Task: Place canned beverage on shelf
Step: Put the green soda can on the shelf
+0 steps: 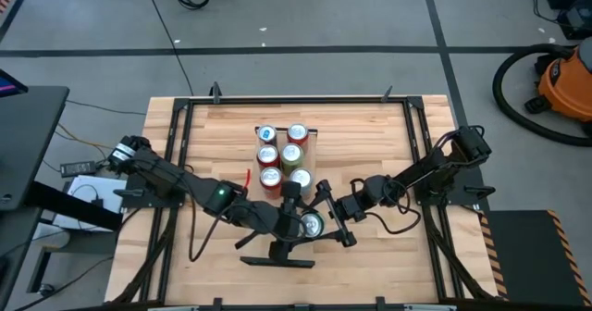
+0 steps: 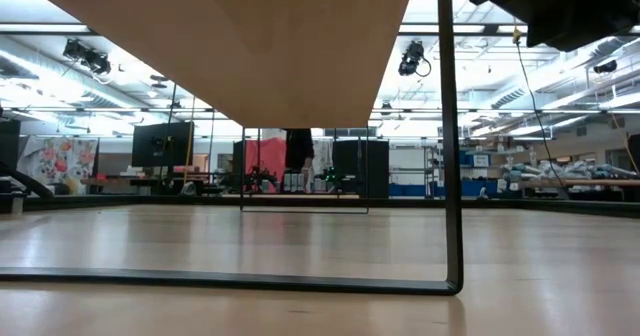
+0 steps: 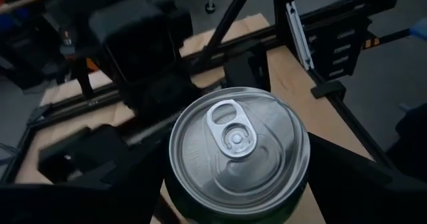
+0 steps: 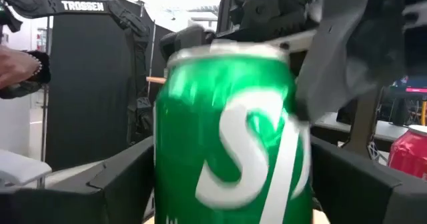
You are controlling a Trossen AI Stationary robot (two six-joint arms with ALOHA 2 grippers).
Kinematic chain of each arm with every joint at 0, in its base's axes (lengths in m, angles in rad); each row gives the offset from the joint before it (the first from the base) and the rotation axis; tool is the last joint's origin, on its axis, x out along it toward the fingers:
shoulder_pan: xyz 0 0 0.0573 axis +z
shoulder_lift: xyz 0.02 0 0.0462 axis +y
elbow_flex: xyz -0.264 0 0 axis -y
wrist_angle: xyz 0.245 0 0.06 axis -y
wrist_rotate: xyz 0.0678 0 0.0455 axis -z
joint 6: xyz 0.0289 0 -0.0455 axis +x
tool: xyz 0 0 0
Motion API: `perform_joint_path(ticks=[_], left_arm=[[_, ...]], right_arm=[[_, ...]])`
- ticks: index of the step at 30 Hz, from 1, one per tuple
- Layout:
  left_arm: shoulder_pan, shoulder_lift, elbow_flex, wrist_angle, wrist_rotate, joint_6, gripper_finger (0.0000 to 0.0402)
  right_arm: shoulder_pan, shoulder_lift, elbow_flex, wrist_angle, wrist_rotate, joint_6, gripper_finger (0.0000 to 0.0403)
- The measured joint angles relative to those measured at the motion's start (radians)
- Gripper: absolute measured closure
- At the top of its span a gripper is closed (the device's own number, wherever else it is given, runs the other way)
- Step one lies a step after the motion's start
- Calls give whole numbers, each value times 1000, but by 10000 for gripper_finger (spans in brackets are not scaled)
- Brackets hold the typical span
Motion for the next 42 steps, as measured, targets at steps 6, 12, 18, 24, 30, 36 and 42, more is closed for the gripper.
perform_joint_path(ticks=[6,12,18,24,30,36,42], left_arm=[[-1,-2,-2,-54,-5,-71,83],[-7,-33,6,-117,-21,-164,83],[-8,-53,23,-209,-26,-319,83],[-17,-52,23,-299,-27,-447,83],[-29,-82,23,-360,-43,-557,83],[-53,-119,23,-453,-172,-695,83],[-90,-123,23,-479,-340,-738,83]], right_arm=[[7,0,1,-25,74,-33,7],[43,-5,1,-25,183,-111,11],[73,-36,1,-58,266,-158,10],[127,-67,1,-141,390,-226,10],[189,-139,1,-315,539,-237,9],[243,-239,0,-602,592,-116,9],[276,-272,0,-741,594,-13,9]])
